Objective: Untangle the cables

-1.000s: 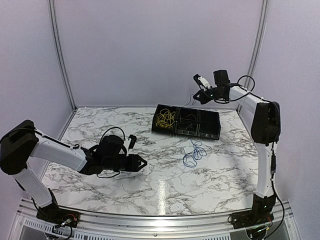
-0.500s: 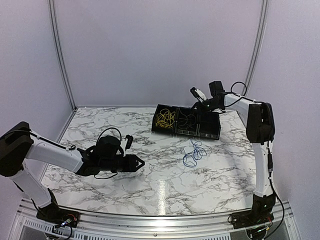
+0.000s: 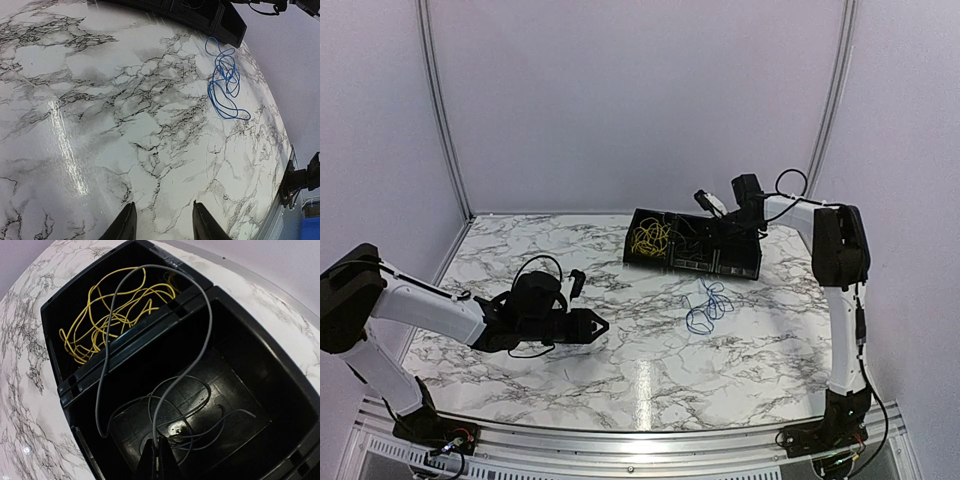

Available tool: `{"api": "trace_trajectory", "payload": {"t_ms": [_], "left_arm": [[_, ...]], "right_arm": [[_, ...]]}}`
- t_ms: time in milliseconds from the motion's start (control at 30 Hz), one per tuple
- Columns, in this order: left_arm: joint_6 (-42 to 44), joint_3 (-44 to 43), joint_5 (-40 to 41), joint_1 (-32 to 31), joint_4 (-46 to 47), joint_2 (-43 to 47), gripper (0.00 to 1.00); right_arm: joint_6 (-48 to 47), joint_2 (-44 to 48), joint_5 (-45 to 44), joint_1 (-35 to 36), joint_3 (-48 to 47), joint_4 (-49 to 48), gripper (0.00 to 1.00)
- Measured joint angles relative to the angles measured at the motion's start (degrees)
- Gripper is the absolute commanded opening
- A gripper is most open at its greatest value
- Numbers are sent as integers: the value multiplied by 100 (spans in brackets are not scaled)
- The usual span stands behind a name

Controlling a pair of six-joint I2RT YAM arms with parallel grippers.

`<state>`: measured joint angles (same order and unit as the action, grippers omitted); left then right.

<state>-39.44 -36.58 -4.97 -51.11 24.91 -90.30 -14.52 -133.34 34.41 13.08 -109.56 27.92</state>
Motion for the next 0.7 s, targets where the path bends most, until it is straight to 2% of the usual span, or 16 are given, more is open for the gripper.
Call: {"api": "trace_trajectory", "payload": {"t_ms": [133, 200, 233, 267, 433, 567, 700], "left_arm": [[7, 0, -4, 0, -2, 0, 41], [22, 0, -7, 0, 0, 0, 41], [28, 0, -7, 0, -2, 0, 41], [42, 0, -9, 0, -2, 0, 41], [96, 0, -7, 0, -2, 0, 41], [101, 0, -4, 0, -2, 0, 41], [98, 0, -7, 0, -2, 0, 41]], "right_arm": [[42, 26, -70, 35, 50, 7, 0], [81, 28, -149, 46, 52, 0, 23], [96, 31, -188, 50, 52, -7, 31], [129, 39, -214, 55, 55, -11, 34], [144, 177, -531, 79, 66, 7, 40], [133, 409, -730, 79, 107, 50, 50], [74, 765, -892, 79, 72, 57, 47]]}}
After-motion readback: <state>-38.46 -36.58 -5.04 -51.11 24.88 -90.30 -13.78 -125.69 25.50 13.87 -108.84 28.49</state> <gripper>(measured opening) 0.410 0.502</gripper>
